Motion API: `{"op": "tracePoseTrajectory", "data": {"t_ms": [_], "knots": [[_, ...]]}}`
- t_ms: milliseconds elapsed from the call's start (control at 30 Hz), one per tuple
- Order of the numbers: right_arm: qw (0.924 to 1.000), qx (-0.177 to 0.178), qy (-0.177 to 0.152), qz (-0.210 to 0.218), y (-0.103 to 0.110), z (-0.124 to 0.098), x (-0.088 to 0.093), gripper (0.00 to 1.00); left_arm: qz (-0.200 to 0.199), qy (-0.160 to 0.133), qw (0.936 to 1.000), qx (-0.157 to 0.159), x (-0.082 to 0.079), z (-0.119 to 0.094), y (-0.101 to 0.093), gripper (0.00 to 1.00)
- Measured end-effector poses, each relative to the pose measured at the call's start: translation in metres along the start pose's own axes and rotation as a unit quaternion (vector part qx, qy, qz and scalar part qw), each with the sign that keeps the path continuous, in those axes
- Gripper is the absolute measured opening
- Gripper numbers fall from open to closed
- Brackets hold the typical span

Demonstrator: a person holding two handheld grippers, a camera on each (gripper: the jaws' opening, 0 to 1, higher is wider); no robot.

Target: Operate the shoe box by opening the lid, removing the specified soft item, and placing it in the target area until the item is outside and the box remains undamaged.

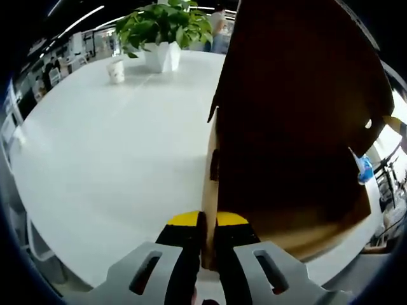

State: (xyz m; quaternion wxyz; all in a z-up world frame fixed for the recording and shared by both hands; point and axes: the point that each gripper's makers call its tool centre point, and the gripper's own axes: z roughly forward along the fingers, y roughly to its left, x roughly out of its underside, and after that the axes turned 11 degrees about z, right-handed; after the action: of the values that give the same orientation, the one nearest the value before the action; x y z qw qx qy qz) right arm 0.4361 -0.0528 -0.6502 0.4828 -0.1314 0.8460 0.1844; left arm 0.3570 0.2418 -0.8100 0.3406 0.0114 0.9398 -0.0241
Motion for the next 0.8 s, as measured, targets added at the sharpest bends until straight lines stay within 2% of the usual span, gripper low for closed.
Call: {"op": "tracePoseTrajectory", "data": {"t_ms": [367, 800], "knots": [[0.9999, 0.002, -0.001, -0.015, 0.007, -0.01, 0.016, 0.0, -0.009, -0.004, 1.0, 0.002, 0.0, 0.0, 0.0, 0.04], [0.9998, 0.01, -0.003, -0.014, 0.012, -0.019, 0.037, 0.0, -0.032, -0.015, 0.9993, 0.014, 0.0, 0.0, -0.001, 0.06]]}}
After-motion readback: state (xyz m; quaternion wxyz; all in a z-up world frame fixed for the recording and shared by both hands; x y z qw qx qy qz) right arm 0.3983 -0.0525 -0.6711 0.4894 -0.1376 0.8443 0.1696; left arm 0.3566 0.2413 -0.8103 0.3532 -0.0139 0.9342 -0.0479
